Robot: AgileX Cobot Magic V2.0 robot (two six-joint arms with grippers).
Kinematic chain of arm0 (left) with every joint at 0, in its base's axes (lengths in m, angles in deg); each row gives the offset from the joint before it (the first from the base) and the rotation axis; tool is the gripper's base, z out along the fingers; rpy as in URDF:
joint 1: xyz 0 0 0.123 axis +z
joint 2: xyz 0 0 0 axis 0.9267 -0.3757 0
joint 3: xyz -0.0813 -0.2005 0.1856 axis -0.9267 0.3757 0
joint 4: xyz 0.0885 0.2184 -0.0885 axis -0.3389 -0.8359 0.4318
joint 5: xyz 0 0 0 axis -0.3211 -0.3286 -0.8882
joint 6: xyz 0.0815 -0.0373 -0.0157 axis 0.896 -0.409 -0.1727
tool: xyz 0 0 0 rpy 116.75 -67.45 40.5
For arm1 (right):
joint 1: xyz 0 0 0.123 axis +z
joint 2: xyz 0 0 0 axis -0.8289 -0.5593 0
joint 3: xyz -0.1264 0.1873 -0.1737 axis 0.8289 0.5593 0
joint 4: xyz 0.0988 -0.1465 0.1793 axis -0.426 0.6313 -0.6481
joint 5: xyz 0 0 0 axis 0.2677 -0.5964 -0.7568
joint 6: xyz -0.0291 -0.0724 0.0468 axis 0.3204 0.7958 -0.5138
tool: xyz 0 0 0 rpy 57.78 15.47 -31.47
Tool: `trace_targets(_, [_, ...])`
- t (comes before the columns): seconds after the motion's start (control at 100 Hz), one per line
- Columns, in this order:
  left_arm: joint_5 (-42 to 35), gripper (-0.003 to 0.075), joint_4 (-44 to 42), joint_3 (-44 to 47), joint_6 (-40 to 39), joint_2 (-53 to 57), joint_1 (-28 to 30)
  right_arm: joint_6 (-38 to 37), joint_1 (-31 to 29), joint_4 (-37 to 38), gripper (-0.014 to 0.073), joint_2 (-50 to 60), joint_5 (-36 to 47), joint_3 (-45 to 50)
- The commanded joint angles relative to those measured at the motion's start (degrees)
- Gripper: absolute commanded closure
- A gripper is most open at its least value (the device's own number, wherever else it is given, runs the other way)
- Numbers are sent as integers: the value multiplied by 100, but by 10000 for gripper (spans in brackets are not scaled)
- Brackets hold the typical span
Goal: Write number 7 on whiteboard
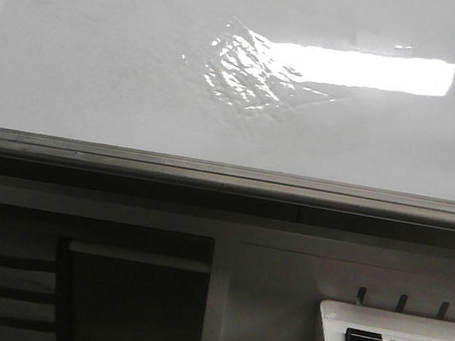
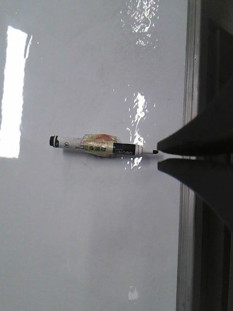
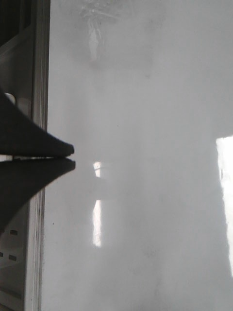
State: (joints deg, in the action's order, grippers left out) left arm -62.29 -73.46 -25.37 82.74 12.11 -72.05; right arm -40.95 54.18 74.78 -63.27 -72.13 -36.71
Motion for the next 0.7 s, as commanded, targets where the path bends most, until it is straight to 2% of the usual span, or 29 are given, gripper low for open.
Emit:
trace_targets(0.0, [-390, 741, 48, -211, 9, -75, -59, 32, -30, -34, 665, -99, 490, -205])
trace_targets(0.39, [-390, 741, 57, -211, 9, -75, -59, 32, -30, -34, 662, -99, 490, -205])
trace_targets(0.46, [-390, 738, 57, -211, 9, -75, -59, 32, -30, -34, 624, -99, 511, -205])
trace_targets(0.49, [-395, 729, 13, -211, 9, -75, -59, 32, -30, -34, 580, -99, 510, -205])
trace_targets(0.56, [-424, 644, -92, -211, 9, -75, -59, 32, -30, -34, 445, -99, 522, -205])
trace_targets(0.61, [-429, 535, -209, -211, 9, -75, -59, 32, -30, -20, 336, -99, 545, -205])
trace_targets(0.69, [-439, 309, -329, -211, 9, -75, -59, 32, -30, -11, 176, -99, 590, -205])
